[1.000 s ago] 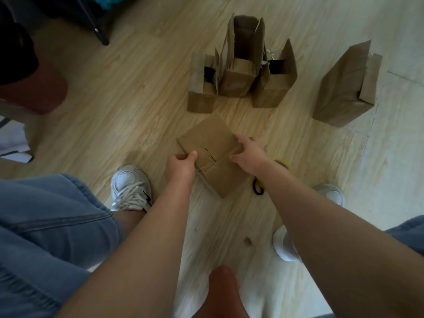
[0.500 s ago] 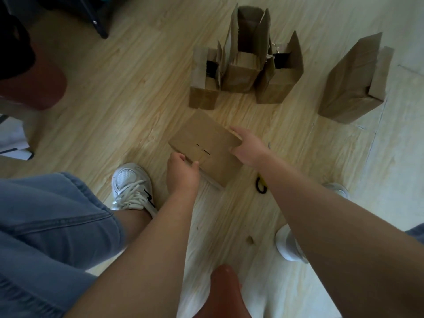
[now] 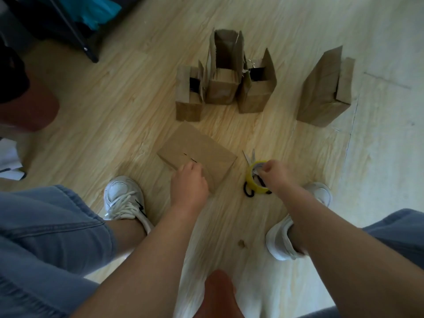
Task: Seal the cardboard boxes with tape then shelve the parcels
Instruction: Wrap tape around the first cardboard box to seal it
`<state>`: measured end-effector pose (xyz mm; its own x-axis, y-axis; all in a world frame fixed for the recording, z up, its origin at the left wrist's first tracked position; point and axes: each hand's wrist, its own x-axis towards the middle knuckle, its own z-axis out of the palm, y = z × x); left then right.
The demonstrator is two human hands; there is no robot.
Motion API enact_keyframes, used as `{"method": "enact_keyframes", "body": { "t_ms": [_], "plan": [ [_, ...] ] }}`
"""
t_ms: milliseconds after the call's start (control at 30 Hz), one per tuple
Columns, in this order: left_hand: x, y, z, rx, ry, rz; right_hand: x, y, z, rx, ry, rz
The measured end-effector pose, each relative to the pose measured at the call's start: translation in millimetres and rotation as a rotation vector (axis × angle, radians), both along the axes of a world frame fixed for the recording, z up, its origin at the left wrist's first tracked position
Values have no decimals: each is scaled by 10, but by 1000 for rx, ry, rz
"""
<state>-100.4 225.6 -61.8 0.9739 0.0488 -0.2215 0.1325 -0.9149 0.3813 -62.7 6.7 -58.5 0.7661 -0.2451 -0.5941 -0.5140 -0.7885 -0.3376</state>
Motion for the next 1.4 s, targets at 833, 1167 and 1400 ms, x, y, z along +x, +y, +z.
{"method": "enact_keyframes", "body": {
  "t_ms": [833, 1167, 1400],
  "plan": [
    [143, -187, 154, -245, 93, 5, -75, 62, -86, -134, 19, 216],
    [296, -132, 414, -647, 145, 304, -81, 247, 557, 154, -274, -8],
    [294, 29, 529, -894, 162, 489, -110, 420, 701, 383, -226, 90]
  ]
}}
